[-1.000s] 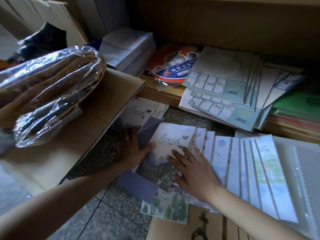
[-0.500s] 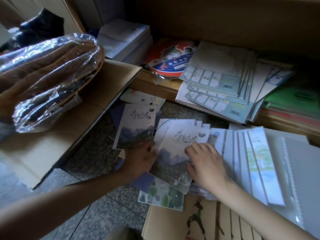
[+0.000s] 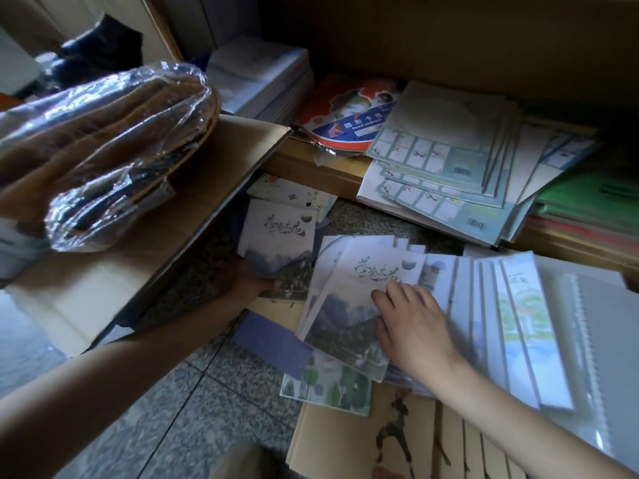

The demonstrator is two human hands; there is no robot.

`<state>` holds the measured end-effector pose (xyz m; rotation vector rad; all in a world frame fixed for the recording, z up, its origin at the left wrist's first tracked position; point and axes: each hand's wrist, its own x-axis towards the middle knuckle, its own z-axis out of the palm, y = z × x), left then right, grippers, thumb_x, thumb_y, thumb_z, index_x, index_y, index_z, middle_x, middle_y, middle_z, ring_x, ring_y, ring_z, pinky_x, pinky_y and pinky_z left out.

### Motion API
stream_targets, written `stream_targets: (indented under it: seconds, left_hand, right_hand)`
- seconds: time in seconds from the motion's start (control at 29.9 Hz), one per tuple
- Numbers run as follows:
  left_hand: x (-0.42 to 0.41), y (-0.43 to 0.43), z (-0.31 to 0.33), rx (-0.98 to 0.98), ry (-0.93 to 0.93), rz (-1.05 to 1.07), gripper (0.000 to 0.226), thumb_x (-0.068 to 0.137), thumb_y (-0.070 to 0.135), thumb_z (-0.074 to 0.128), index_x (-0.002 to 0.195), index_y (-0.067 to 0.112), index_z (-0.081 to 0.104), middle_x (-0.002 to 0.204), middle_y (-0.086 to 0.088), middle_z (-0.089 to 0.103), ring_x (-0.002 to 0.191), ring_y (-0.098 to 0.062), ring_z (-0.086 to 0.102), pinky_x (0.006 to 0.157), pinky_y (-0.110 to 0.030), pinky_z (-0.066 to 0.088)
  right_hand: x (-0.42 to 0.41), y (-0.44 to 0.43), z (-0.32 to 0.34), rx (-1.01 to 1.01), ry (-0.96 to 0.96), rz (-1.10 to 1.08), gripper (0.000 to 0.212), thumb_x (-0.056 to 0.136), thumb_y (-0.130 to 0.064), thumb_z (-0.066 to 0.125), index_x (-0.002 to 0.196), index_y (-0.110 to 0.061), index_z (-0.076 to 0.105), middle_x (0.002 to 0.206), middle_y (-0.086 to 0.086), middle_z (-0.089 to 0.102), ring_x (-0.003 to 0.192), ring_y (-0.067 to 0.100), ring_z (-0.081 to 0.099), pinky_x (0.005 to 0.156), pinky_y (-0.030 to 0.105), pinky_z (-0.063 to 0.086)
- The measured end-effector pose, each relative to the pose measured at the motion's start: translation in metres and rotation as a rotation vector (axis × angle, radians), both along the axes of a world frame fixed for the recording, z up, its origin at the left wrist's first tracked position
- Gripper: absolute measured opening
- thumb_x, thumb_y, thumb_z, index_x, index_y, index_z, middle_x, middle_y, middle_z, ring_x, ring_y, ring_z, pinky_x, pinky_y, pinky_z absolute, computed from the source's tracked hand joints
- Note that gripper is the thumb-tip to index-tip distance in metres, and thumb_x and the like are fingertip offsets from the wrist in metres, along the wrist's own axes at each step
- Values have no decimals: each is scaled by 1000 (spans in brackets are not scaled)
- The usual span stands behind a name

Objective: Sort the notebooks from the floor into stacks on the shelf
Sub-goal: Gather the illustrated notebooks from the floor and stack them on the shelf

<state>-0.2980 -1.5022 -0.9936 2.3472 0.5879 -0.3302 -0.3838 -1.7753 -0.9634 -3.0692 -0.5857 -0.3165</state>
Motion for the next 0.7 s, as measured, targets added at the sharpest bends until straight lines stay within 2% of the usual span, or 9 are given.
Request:
stream_targets:
  seconds: [0.1,0.2,0.27,0.33,0.4,0.43,0.5,0.6,0.7]
  left_hand:
    - [-17,2,14,-49,-235,-60,75,79,12,74,142,5,33,135,-20,49,119,-38,50,97,-46,45]
    - [-34,-1,35,147,-391,-226,57,92,20,59,141,16,30,107,-22,62,80,-39,62,68,-50,54]
    - [-41,-16,59,134,-380,-300,37,96,21,48,129,24,32,89,-15,62,63,-33,60,55,-49,54]
    - [-47,-38,80,78,-403,-367,23,97,19,45,114,30,34,81,-3,58,62,-24,58,53,-45,53]
    - [-52,-60,102,-11,-496,-442,26,97,15,46,110,35,35,80,5,57,63,-11,57,51,-36,50]
    - [-54,-70,114,-80,-547,-463,27,96,14,48,110,35,37,81,7,58,62,-8,57,49,-31,47]
    - [-54,-87,144,-269,-603,-459,26,94,13,51,110,32,42,86,6,62,64,-9,61,44,-22,47]
    - [-45,-104,196,-557,-660,-432,25,93,15,54,114,28,47,98,9,65,74,-17,67,46,-30,54]
    - [-28,-114,244,-727,-722,-399,28,88,16,59,115,22,51,96,2,67,68,-18,68,41,-26,50]
  right_hand:
    - [0,0,2,21,15,1,34,65,-23,70,96,-11,65,86,5,58,80,27,58,80,36,33]
    - [1,0,7,34,76,-4,38,60,-24,74,96,-12,66,83,3,58,78,25,59,78,36,43]
    - [0,-1,10,62,134,-16,32,69,-29,65,97,-14,65,86,1,57,81,24,59,82,35,43]
    - [0,-1,17,145,257,-49,43,81,-41,43,111,-16,60,100,0,58,97,23,58,94,33,32]
    - [-1,-2,25,365,386,-125,58,89,-54,35,135,-19,42,122,-2,52,119,19,45,107,30,22]
    - [-2,-3,32,532,446,-169,60,91,-57,37,141,-25,31,128,-6,48,121,14,41,110,30,23]
    - [-1,-2,52,964,560,-168,60,85,-54,41,139,-43,18,126,-13,50,108,5,49,105,34,36]
    - [9,-10,88,1472,359,-117,60,84,-35,53,132,-53,22,107,-13,59,88,13,64,83,33,50]
    - [24,-20,142,1627,119,-22,65,82,-30,65,134,-46,28,100,-6,64,86,22,64,79,27,50]
